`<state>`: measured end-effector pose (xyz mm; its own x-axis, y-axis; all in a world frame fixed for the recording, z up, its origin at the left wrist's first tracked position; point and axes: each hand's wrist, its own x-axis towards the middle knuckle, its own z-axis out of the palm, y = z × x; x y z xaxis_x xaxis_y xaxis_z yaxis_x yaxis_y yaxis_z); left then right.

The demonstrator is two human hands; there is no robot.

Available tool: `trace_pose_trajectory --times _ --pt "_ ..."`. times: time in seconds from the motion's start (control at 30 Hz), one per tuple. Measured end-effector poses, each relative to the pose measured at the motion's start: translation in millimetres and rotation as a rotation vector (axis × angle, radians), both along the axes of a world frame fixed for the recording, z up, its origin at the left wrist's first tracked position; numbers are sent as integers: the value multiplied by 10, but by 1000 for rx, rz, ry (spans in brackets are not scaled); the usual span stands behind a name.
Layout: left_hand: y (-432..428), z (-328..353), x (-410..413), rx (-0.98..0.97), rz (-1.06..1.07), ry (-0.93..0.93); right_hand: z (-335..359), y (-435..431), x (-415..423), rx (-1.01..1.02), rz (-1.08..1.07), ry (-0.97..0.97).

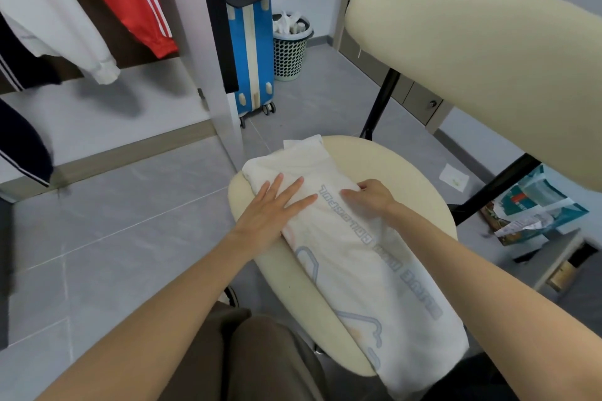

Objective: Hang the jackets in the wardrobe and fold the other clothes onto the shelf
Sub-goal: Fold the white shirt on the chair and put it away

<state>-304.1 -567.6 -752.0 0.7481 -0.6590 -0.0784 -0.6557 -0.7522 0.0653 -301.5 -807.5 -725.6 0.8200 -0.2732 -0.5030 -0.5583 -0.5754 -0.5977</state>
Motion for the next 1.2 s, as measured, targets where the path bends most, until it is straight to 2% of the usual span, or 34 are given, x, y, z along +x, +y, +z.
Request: trace_pose_trajectory --times 0.13,0.27,0.4,0.47,0.6,0.77,0.93,1.07,1.2 --pt "-26 -65 57 -22 50 78 -34 -27 94 95 34 2" --pt "-18 -59 14 -157 90 167 145 -114 33 223 87 16" --pt "-30 109 -38 -498 144 415 498 -206 -91 376 116 -54" --pt "-65 290 -70 -654 122 449 737 -300 -164 443 164 -65" --pt "-150 844 -25 -826 46 348 1294 -415 -278 423 186 -207" --pt "-277 1870 264 -867 -3 105 2083 -346 -280 389 47 -569" --pt "-307 2944 489 -841 -13 -125 2881 -321 -186 373 -44 -840" --pt "-329 3306 325 -732 -16 -247 3038 -398 -290 366 -107 -884" --pt "-349 2923 -11 -548 -86 -267 2619 -530 -529 341 -162 -700"
